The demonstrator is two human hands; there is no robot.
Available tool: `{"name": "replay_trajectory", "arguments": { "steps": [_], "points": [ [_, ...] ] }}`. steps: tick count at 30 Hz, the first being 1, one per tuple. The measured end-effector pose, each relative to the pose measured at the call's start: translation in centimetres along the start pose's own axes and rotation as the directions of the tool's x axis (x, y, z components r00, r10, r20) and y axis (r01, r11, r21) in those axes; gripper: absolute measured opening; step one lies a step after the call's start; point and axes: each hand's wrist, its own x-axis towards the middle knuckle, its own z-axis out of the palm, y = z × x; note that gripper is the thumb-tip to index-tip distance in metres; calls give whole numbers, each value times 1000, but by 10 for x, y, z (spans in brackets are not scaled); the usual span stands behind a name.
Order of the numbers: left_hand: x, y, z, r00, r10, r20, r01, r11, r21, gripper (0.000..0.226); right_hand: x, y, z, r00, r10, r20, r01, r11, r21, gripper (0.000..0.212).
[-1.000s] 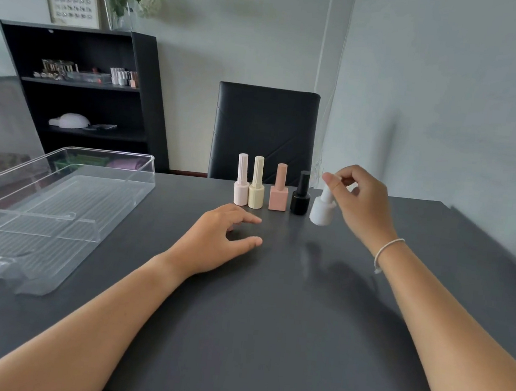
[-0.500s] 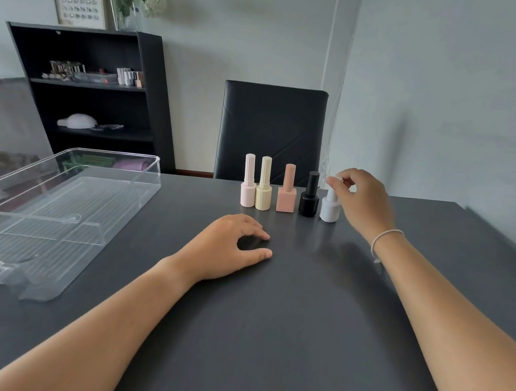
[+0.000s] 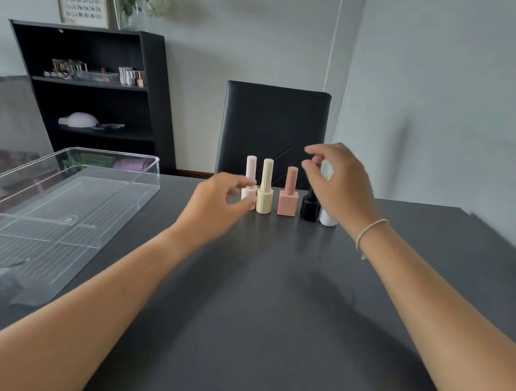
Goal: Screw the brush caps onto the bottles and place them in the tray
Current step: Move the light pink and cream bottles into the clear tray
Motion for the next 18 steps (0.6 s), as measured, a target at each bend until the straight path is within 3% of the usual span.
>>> {"name": "replay_trajectory", "arguments": {
  "steps": [6, 14, 18],
  "points": [
    [41, -4, -4, 994, -28, -102, 28, 1000, -6, 30, 3, -19, 36, 982, -20, 189, 30, 998, -51, 31],
    [56, -15, 4, 997, -76, -10, 72, 975, -212, 24, 10, -19, 57, 990, 0, 140, 12, 996, -91, 21],
    [59, -16, 10, 996, -70, -53, 55, 968, -247, 18, 8, -19, 59, 997, -18, 80, 24, 997, -68, 12]
  ]
}}
